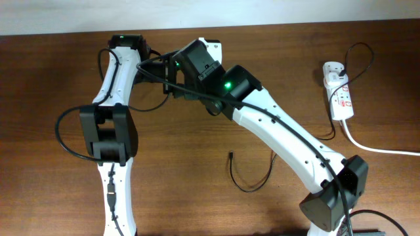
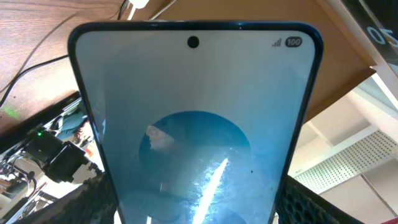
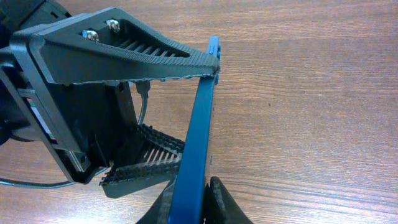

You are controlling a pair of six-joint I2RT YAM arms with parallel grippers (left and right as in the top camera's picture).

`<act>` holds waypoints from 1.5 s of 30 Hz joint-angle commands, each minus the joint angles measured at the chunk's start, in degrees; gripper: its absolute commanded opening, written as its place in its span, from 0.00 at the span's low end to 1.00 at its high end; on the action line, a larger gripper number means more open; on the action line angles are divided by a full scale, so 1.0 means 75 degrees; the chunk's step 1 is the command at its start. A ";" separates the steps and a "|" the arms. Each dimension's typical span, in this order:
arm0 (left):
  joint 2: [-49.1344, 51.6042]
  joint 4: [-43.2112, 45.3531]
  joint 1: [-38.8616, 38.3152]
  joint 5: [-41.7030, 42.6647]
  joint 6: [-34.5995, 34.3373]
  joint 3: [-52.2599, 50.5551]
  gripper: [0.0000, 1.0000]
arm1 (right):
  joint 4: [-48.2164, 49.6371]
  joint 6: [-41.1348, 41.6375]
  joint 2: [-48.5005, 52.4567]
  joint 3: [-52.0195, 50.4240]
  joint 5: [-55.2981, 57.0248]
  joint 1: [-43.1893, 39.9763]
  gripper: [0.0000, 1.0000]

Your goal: Plug charger to phone and switch on socket

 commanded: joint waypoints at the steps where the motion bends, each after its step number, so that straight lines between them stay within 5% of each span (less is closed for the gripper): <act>1: 0.0052 -0.0035 0.0052 0.0364 -0.0085 0.0160 0.73 | 0.0017 -0.0003 0.0035 0.0125 0.0038 0.0050 0.13; 7: 0.0052 -0.0035 0.0052 0.0364 -0.0085 0.0160 0.77 | 0.0029 0.0026 0.0035 0.0125 0.0044 0.0047 0.04; 8: 0.0052 -0.0035 0.0052 0.0364 -0.0085 0.0160 0.91 | 0.0023 0.0545 0.0035 0.0125 0.0332 0.0047 0.04; 9: 0.0052 -0.0032 0.0052 0.0361 -0.0108 0.0160 0.99 | 0.0026 0.1445 0.0032 0.0128 0.0772 0.0026 0.04; 13: 0.0052 0.0026 0.0052 0.0350 -0.0361 0.0160 1.00 | 0.0020 0.4558 -0.0020 0.0131 0.1556 -0.0233 0.04; 15: 0.0052 0.0026 0.0052 0.0361 -0.0361 0.0160 1.00 | -0.0192 0.7271 -0.0090 0.0131 0.1183 -0.0399 0.04; 17: 0.0052 0.0026 0.0052 0.0361 -0.0443 0.0160 0.76 | -0.0236 0.8877 -0.0090 0.0128 0.0367 -0.0437 0.04; 19: 0.0052 0.0026 0.0052 0.0361 -0.0484 0.0160 0.82 | -0.0224 0.9005 -0.0090 0.0128 0.0329 -0.0437 0.04; 22: 0.0052 0.0026 0.0047 0.0361 -0.0863 0.0160 0.82 | -0.0085 0.9970 -0.0090 0.0128 0.0318 -0.0417 0.04; 24: 0.0052 0.0026 0.0047 0.0361 -0.0877 0.0160 0.75 | 0.0149 0.9967 -0.0090 0.0128 0.0315 -0.0417 0.04; 27: 0.0052 0.0023 0.0047 0.0361 -0.0935 0.0160 0.77 | 0.0356 0.9964 -0.0090 0.0128 0.0067 -0.0417 0.04; 38: 0.0052 0.0020 0.0047 0.0361 -0.1684 0.0160 0.46 | 0.0364 1.0943 -0.0082 0.0128 -0.0536 -0.0417 0.04; 45: 0.0052 0.0020 0.0047 0.0361 -0.1737 0.0160 0.44 | 0.0364 1.0937 -0.0082 0.0128 -0.0766 -0.0417 0.04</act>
